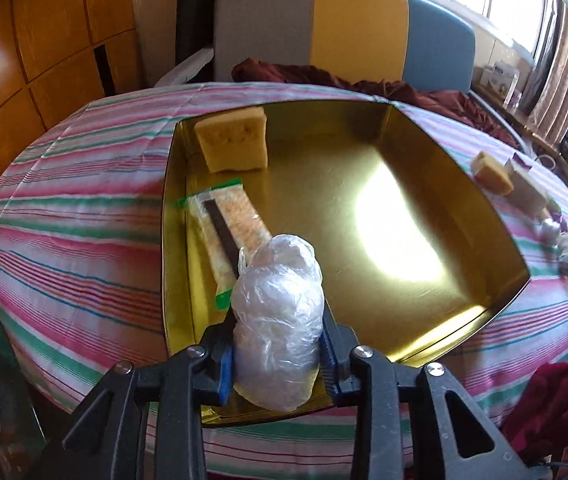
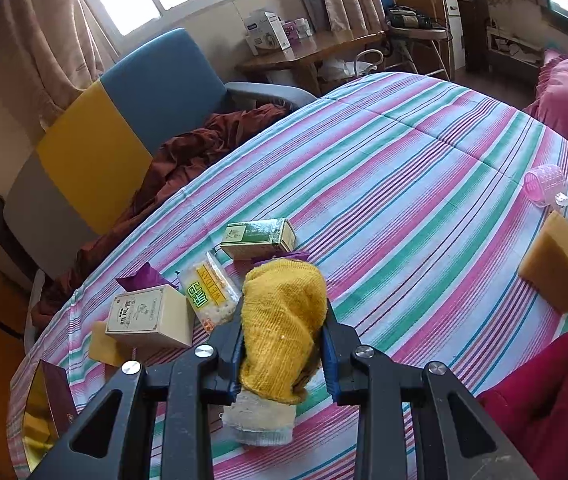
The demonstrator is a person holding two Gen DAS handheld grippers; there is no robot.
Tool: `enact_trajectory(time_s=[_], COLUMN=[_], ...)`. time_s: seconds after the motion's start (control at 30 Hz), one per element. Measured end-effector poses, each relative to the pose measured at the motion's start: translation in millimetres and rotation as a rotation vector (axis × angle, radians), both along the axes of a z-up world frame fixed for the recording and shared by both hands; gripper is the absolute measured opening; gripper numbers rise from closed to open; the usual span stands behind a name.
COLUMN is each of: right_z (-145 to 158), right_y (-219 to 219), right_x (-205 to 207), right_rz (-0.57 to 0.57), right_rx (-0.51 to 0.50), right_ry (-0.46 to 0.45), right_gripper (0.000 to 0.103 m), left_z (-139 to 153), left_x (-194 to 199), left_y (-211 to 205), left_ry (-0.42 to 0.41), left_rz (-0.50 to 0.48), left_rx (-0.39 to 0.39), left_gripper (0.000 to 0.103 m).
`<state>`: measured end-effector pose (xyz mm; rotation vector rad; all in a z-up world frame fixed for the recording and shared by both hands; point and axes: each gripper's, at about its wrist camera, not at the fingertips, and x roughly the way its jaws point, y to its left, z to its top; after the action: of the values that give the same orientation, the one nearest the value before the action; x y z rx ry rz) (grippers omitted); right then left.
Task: Organize objects
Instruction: 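Carry the plastic bundle into the gold tray and open the left gripper, then lower the yellow cloth into the gold tray and open the right gripper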
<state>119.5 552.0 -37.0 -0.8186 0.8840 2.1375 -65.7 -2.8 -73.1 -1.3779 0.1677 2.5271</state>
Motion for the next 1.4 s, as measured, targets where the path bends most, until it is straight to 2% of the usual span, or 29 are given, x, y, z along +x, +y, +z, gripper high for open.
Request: enact_trajectory(time_s=[0.07, 0.17, 0.2, 0.23, 0.43, 0.6, 0.7, 0.87, 0.97, 1.07, 1.17, 1.23, 1.37, 1.4], right_z=[1.6, 6.0, 7.2, 8.0, 20.7, 34.4, 48.1, 66.4, 62.6, 43.4, 15.0, -3.1, -33.4, -39.5], right_y=[-1.3, -2.9, -3.4, -3.9, -15.3, -42.7, -79.3, -185.8, -262.9, -330.7, -381.9, -403.6, -442.1, -449.0], right_x=[0.3, 2.5, 3.0, 2.9, 2.4, -9.0, -25.3, -75.6, -102.9, -126.1, -148.9, -161.9, -180.6, -183.0], right_rz=[0.005, 0.007, 0.009, 0.013, 0.059, 0.168, 0.303, 0.671, 0.893, 1.067, 1.163, 1.204, 1.25, 1.268], right_rx=[0.008, 0.026, 0.03, 0.032, 0.093, 0.152, 0.154, 0.166, 0.163, 0.143, 0.124, 0.089, 0.08, 0.064], right_ry=[0.006, 0.022, 0.029, 0.035, 0.085, 0.105, 0.142, 0.163, 0.139, 0.076, -0.011, -0.055, -0.145, -0.156], right_gripper=[0.031, 0.032, 0.032, 0.031, 0.031, 0.031, 0.031, 0.032, 0.032, 0.032, 0.032, 0.032, 0.034, 0.037], left_z=[-8.1, -10.2, -8.7, -7.9, 7.2, 23.0, 28.6, 31.5, 31.5, 32.6, 33.3, 32.7, 31.1, 30.3], left_x=[-2.3, 0.3, 2.5, 3.6, 13.4, 21.7, 20.6, 20.6, 21.4, 22.6, 23.8, 24.6, 23.7, 23.1], left_y=[-2.4, -9.2, -10.6, -11.1, -18.1, -25.7, -31.9, -43.3, -52.8, -62.6, -70.2, -73.1, -79.5, -80.9], left_ry=[-0.013, -0.014, -0.008, -0.004, 0.065, 0.149, 0.168, 0.172, 0.17, 0.173, 0.18, 0.181, 0.182, 0.178], left_rz=[0.021, 0.038, 0.039, 0.035, 0.068, 0.11, 0.143, 0.197, 0.231, 0.257, 0.276, 0.284, 0.3, 0.304], left_rx=[-0.022, 0.01, 0.02, 0.03, 0.074, 0.077, 0.088, 0.11, 0.119, 0.131, 0.143, 0.148, 0.154, 0.156], left_gripper=[0.036, 0.041, 0.049, 0.051, 0.052, 0.052, 0.052, 0.052, 0.052, 0.052, 0.052, 0.052, 0.052, 0.052])
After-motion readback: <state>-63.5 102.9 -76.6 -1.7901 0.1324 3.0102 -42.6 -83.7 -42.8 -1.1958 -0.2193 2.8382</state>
